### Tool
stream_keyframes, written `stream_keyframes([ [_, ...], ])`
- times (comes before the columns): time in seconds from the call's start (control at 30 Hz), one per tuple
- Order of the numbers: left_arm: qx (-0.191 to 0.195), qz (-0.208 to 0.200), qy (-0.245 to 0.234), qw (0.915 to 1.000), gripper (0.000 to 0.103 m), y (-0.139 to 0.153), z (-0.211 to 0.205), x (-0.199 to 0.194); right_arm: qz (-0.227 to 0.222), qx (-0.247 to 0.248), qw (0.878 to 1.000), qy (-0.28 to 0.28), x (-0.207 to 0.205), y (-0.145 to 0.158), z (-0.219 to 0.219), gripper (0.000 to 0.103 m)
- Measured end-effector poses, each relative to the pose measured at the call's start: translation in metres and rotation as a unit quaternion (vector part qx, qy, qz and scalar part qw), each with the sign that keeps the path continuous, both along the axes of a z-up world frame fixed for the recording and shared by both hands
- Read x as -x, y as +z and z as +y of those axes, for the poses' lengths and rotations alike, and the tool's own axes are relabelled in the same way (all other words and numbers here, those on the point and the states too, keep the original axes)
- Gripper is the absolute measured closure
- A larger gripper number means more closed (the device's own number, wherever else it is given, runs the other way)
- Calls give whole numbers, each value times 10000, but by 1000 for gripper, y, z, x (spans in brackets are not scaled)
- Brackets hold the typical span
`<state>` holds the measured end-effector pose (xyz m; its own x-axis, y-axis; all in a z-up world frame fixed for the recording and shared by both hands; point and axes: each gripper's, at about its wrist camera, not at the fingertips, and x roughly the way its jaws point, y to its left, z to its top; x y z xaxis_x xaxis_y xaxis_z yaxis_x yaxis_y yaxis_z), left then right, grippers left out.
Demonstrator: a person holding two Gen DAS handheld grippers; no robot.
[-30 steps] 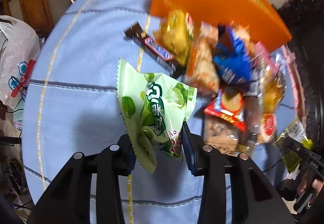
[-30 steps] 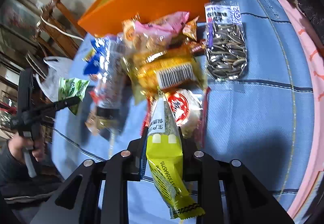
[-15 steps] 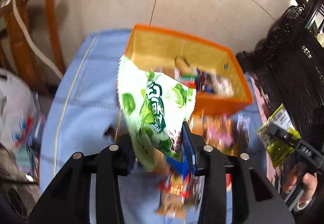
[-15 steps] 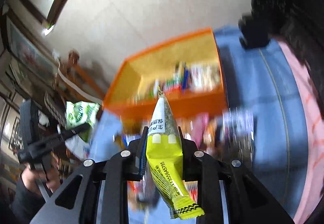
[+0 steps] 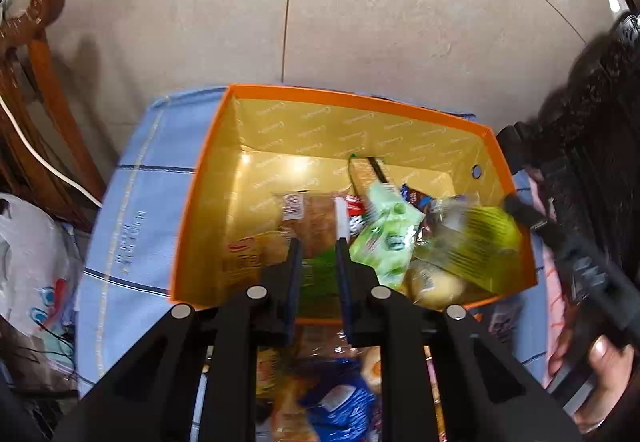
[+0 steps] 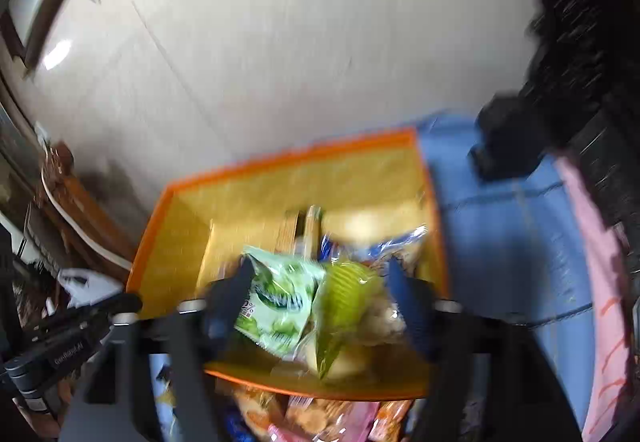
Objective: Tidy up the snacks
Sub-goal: 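Carry both bags over the orange box and open both tools to drop them, then move both open tools back to the snack pile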
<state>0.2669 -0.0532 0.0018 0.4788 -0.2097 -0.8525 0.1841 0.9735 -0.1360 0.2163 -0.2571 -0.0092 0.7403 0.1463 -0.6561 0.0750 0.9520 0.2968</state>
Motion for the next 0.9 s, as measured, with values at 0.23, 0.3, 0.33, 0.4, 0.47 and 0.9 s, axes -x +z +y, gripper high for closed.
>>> stream_keyframes([
  [0.23,-133,-142,-41,9998,61,-2,22,46,-333,185,9991,-193,68,11,-15,6],
  [0.3,-136,-62,19,9999,54,-10,31,60,-305,332,9983,-360,96,2,-17,3],
  [0.33,-157,18,6,9999,51,-16,35,68,-221,397,9983,-355,104,-3,-17,3],
  [0.4,-266,277,33,9993,39,-32,42,85,38,596,9976,-358,127,-23,-15,3],
  [0.47,-349,367,62,9987,33,-43,47,99,259,713,9967,-282,146,-40,-14,3],
  [0.9,-66,1196,237,9925,15,-79,23,114,1113,554,9921,166,212,-88,-4,3],
])
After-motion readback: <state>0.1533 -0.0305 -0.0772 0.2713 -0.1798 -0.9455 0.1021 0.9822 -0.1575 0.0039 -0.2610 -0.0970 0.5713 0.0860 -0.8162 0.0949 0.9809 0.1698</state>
